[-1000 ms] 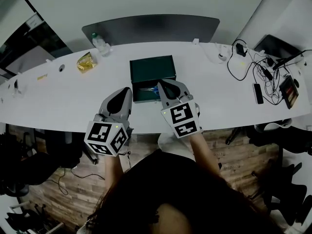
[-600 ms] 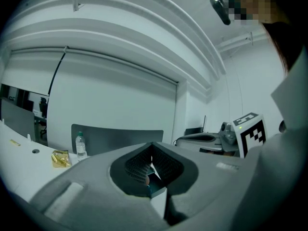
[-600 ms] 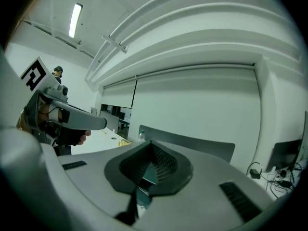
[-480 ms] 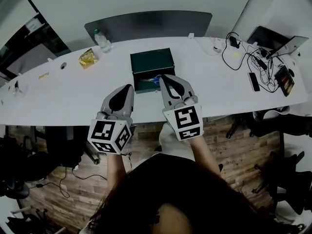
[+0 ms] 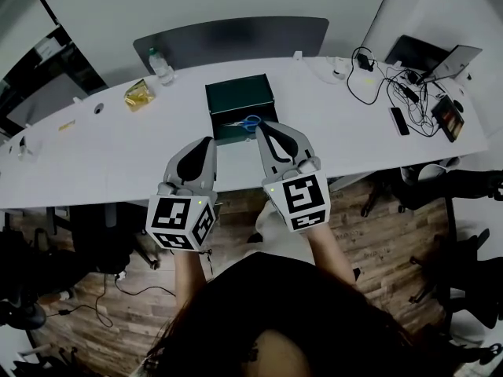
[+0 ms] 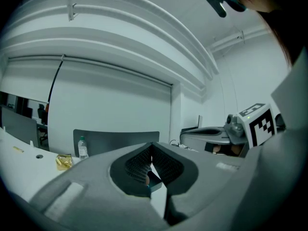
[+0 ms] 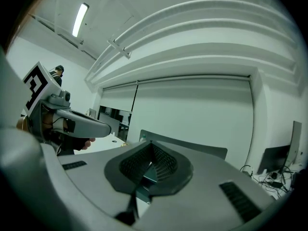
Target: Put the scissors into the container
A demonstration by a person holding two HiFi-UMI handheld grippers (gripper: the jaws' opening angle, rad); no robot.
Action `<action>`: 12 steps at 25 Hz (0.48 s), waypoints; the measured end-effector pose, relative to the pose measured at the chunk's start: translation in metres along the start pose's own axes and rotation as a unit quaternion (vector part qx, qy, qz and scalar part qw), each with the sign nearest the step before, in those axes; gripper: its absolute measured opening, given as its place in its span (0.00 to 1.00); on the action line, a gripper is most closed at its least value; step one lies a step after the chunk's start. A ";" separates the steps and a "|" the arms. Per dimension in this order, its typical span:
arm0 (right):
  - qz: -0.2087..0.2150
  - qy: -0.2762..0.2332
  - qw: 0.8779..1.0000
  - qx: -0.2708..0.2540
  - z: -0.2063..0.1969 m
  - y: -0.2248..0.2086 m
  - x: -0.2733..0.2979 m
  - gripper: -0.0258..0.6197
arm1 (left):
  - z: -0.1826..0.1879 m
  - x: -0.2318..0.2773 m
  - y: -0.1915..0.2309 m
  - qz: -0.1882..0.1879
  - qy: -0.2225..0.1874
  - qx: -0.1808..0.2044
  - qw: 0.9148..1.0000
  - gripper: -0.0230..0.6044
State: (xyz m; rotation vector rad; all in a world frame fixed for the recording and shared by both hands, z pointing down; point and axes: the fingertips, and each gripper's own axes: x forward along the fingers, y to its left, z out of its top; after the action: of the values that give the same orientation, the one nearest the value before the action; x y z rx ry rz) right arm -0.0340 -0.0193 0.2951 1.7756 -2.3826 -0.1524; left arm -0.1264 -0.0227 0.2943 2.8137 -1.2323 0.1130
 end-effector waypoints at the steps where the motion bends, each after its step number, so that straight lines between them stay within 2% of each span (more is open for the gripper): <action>1: -0.001 -0.001 1.000 0.000 0.001 0.001 -0.003 0.05 | 0.001 -0.002 -0.002 0.000 -0.002 0.001 1.000 0.05; 12: 0.000 -0.005 1.000 -0.001 0.002 0.011 -0.033 0.05 | 0.004 -0.017 -0.023 -0.007 -0.010 0.004 1.000 0.06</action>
State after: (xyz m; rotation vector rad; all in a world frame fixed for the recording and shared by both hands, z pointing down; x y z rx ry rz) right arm -0.0352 0.0154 0.2929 1.7771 -2.3892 -0.1632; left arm -0.1203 0.0047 0.2881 2.8364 -1.2176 0.0905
